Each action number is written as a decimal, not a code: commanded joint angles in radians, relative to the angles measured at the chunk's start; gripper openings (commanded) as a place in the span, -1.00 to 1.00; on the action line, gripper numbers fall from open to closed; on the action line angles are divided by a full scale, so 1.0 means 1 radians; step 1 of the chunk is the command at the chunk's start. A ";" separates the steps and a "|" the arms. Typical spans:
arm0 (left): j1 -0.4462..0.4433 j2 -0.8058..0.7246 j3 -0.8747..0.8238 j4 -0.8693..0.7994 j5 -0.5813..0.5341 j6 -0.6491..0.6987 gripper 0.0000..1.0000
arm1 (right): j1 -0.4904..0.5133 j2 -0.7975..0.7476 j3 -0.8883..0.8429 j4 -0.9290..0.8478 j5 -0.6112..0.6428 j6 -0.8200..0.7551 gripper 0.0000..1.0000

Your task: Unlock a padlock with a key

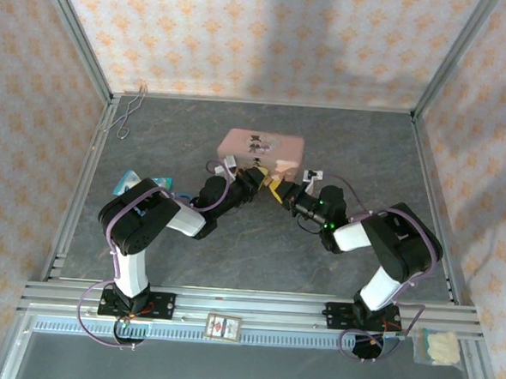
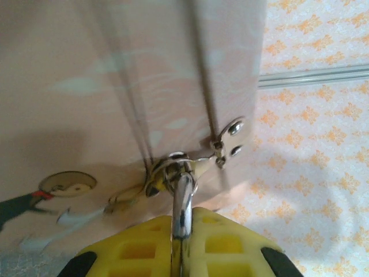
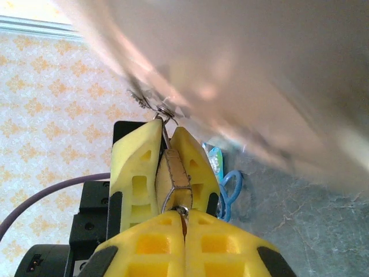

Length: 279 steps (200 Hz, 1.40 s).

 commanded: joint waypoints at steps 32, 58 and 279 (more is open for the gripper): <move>-0.099 -0.042 0.005 0.080 0.156 0.017 -1.00 | 0.013 -0.008 0.060 0.062 0.065 0.119 -1.00; -0.108 -0.011 0.015 0.095 0.152 0.007 -1.00 | 0.018 -0.009 0.042 0.079 0.083 0.137 -1.00; -0.074 0.080 -0.026 0.119 -0.056 -0.069 -1.00 | 0.007 -0.186 -0.112 -0.156 0.169 -0.065 -0.17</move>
